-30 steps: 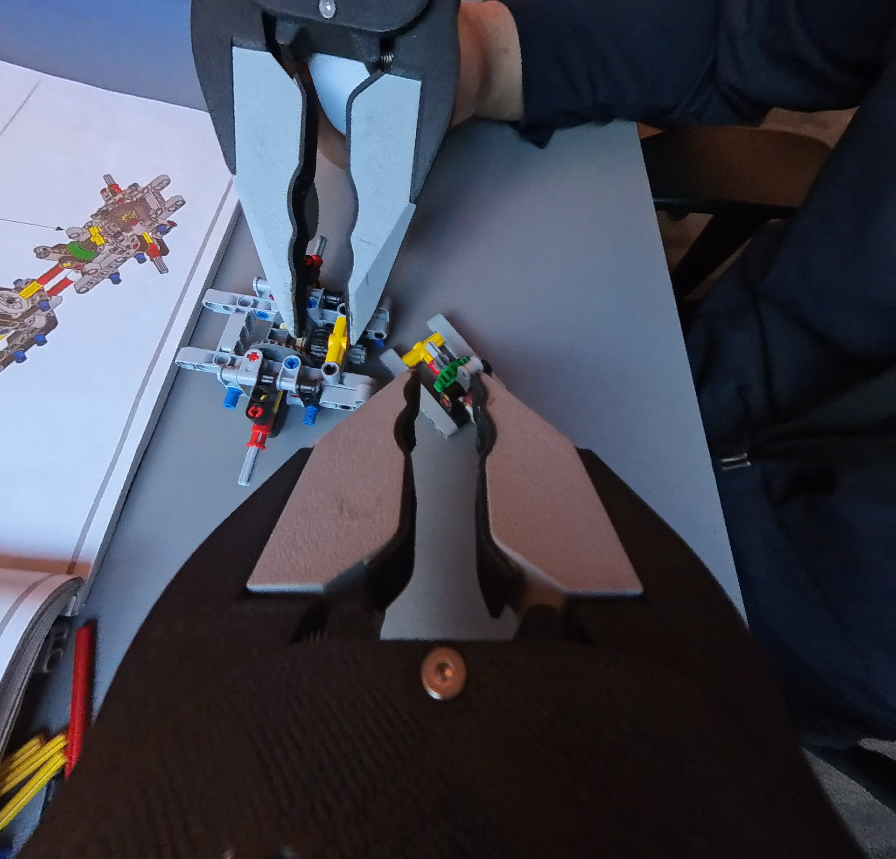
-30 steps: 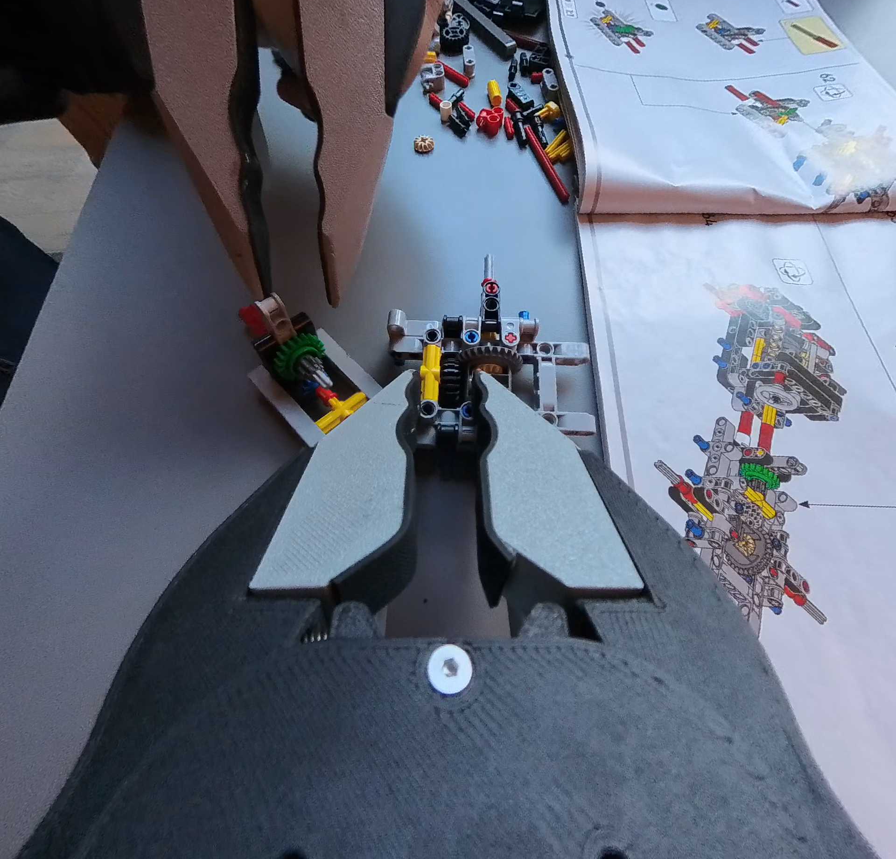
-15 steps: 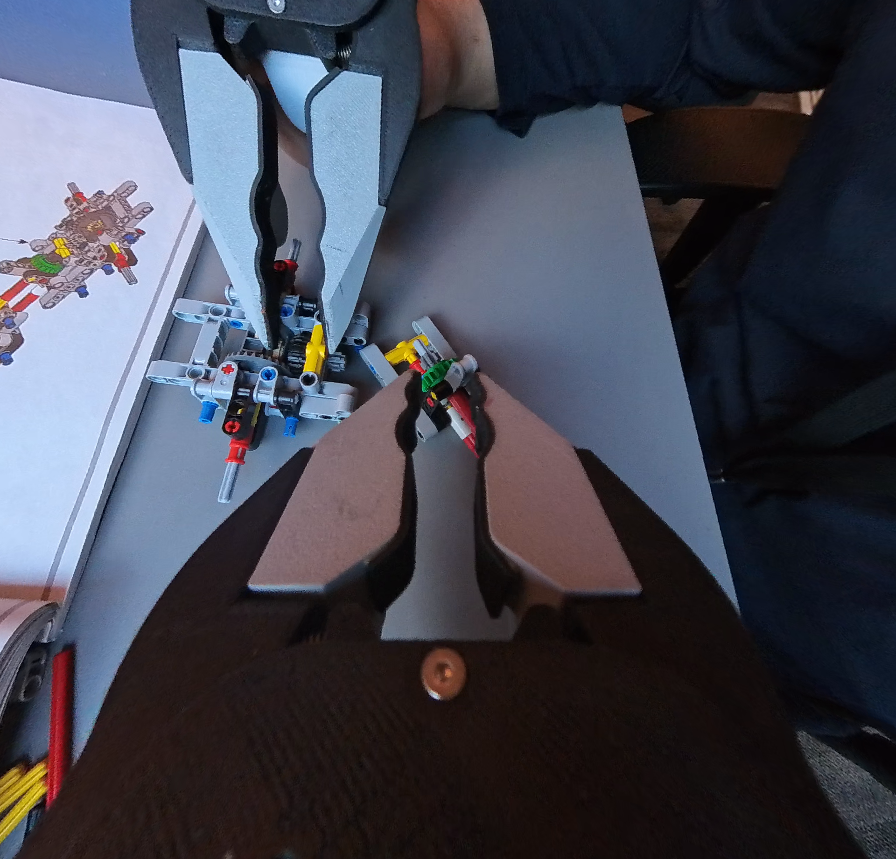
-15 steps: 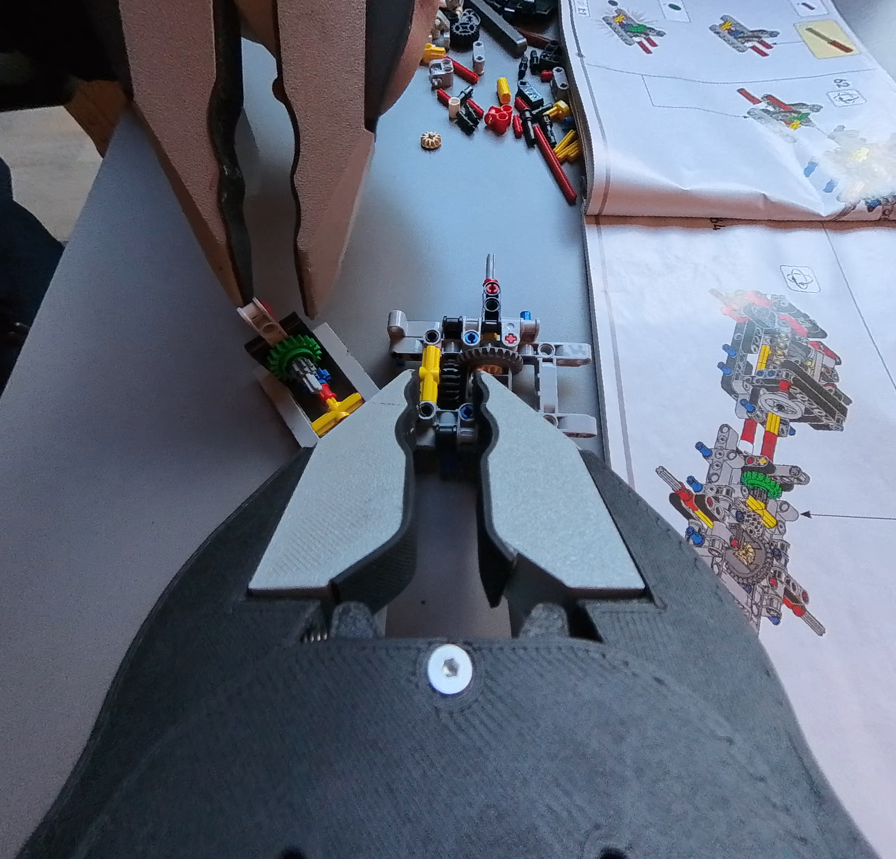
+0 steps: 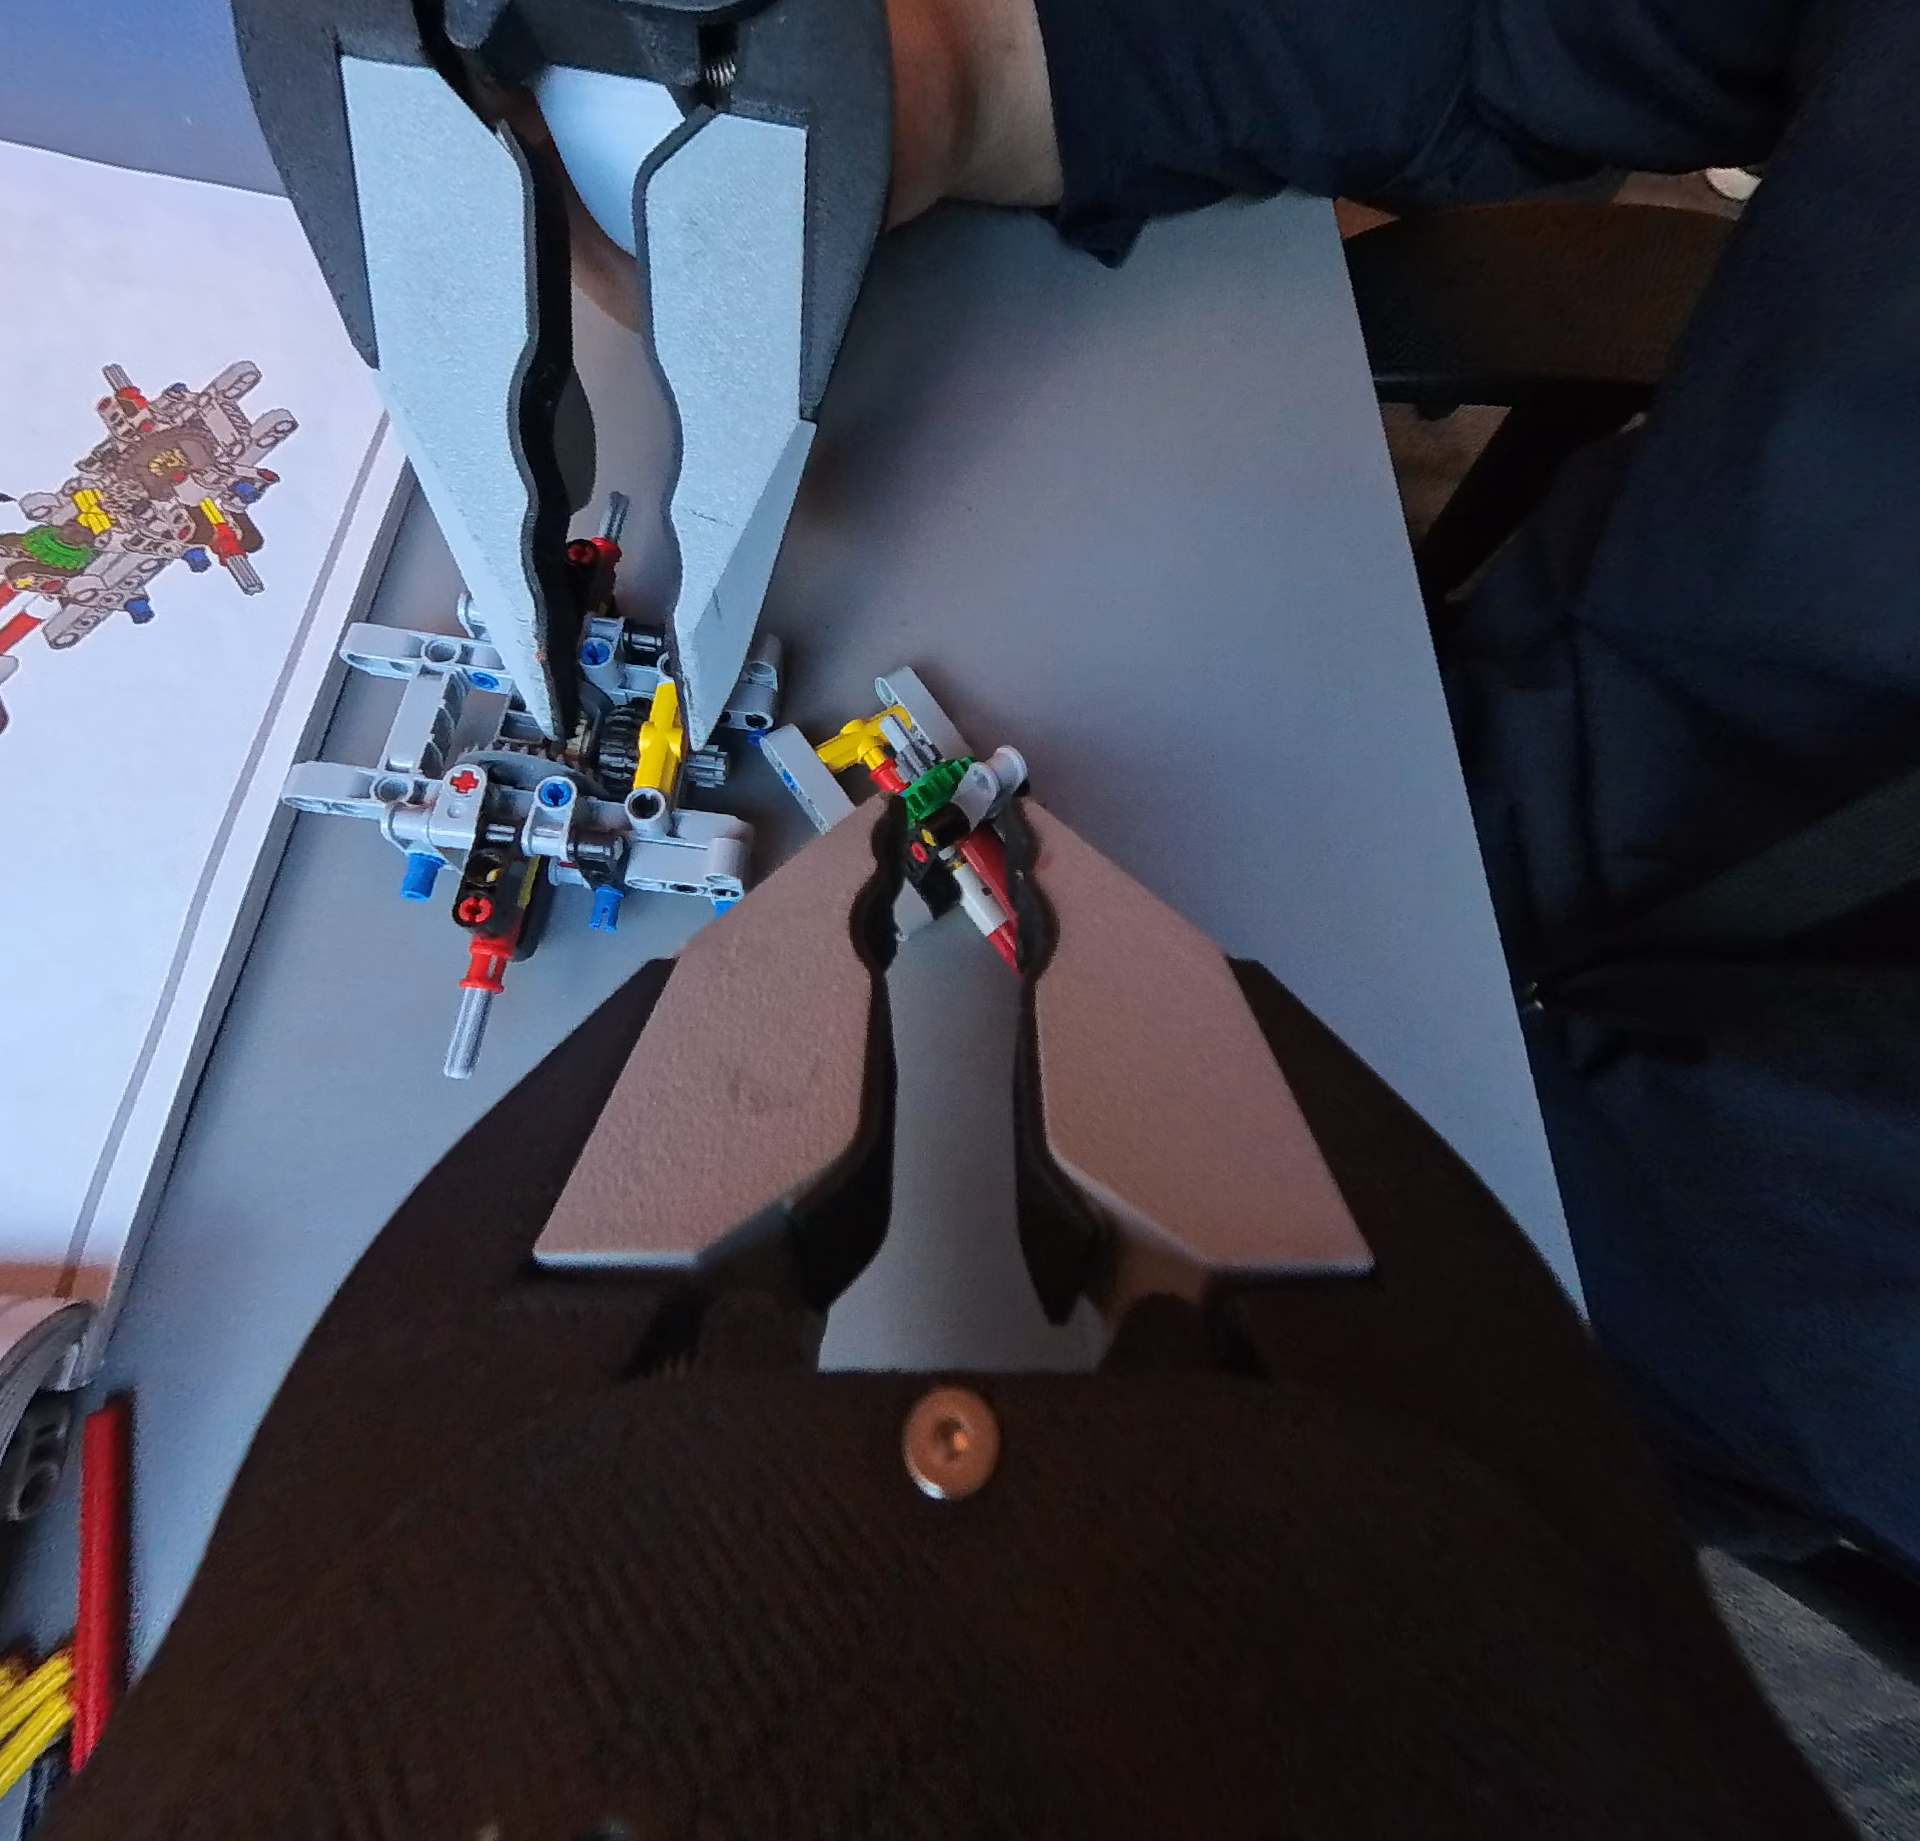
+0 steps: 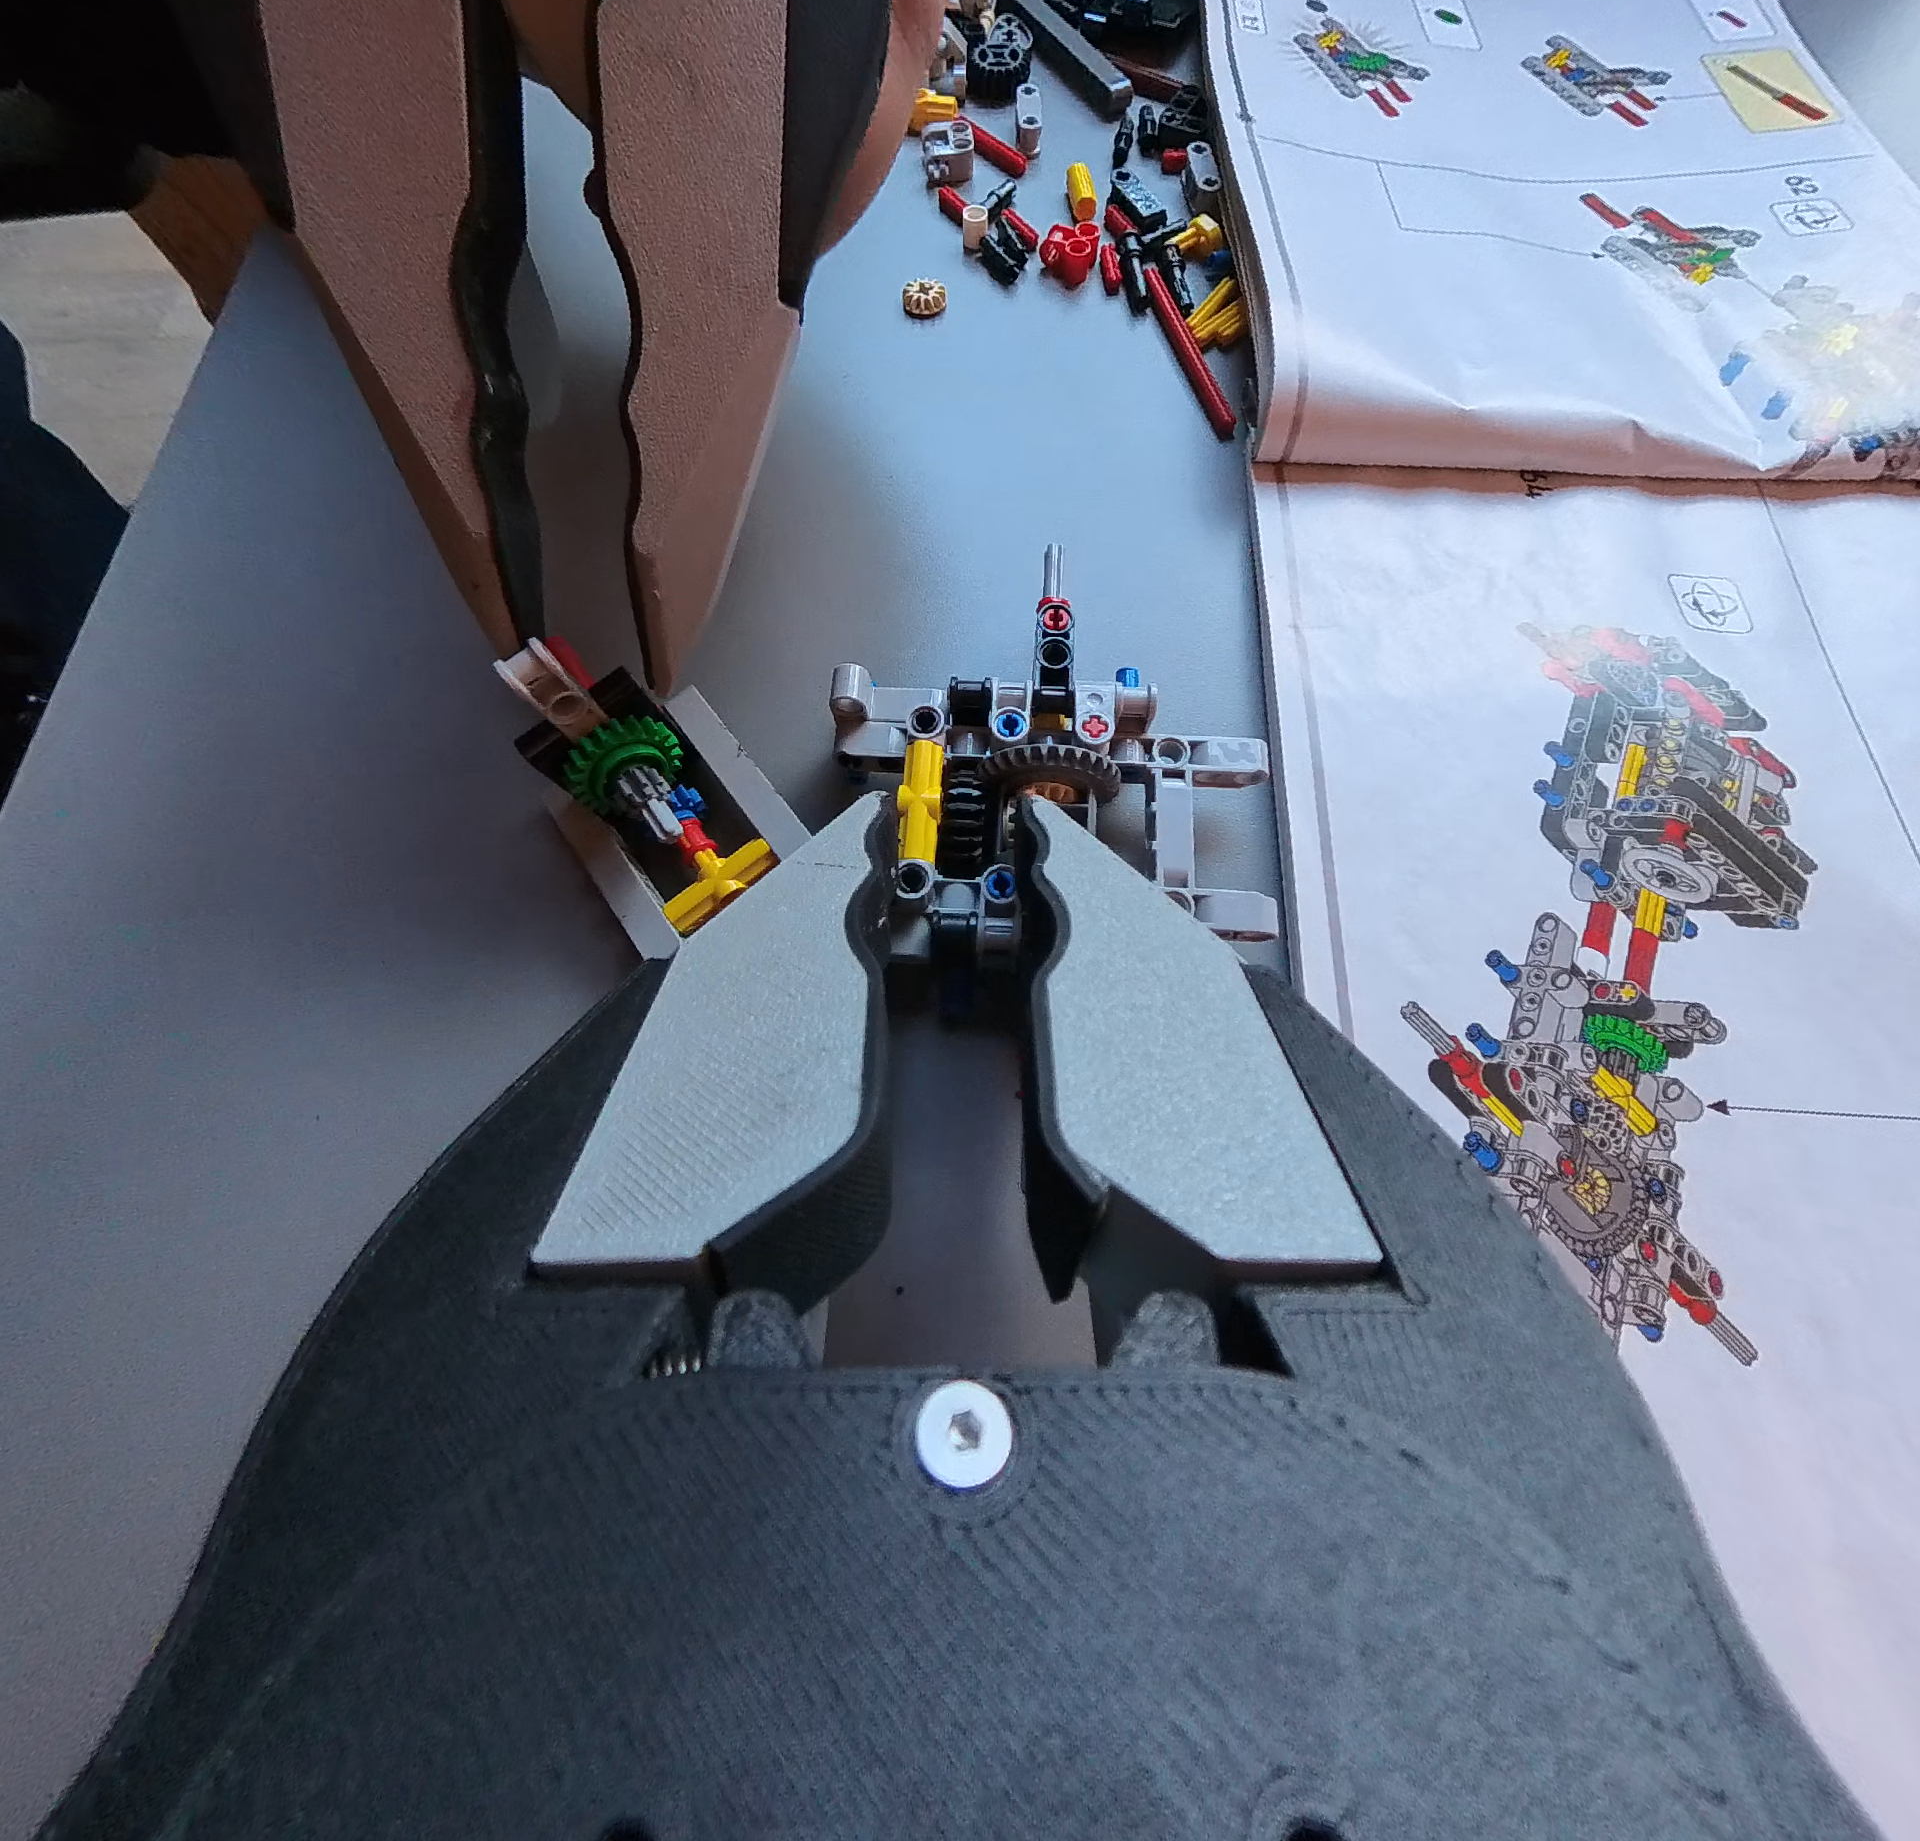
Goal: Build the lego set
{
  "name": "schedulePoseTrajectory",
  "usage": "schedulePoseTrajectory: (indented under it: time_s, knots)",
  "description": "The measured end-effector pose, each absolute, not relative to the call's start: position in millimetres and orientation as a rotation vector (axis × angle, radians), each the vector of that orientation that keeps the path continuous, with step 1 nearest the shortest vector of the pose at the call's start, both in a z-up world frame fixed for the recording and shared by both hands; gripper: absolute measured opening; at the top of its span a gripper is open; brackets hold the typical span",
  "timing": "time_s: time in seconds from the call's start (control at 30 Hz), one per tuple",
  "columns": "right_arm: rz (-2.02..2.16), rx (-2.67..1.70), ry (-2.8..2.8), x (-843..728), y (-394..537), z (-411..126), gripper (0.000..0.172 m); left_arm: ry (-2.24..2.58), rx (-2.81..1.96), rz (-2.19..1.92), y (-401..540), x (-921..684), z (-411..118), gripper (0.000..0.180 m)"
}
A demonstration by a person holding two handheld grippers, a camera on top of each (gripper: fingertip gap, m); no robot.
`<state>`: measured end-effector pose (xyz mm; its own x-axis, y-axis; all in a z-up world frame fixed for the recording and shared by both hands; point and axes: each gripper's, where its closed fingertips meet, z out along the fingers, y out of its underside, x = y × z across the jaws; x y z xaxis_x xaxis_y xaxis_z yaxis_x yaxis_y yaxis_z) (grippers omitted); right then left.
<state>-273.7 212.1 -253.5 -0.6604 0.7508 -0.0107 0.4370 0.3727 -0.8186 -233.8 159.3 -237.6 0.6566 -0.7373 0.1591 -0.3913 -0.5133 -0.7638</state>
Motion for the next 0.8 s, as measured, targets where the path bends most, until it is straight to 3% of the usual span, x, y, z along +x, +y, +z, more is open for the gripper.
schedulePoseTrajectory:
  time_s: [0.8]
  knots:
    - [1.381, -1.268, -2.165, -283, 238, -244, 0.012, 0.796, -2.204, -0.597, 167, -229, -251, 0.013]
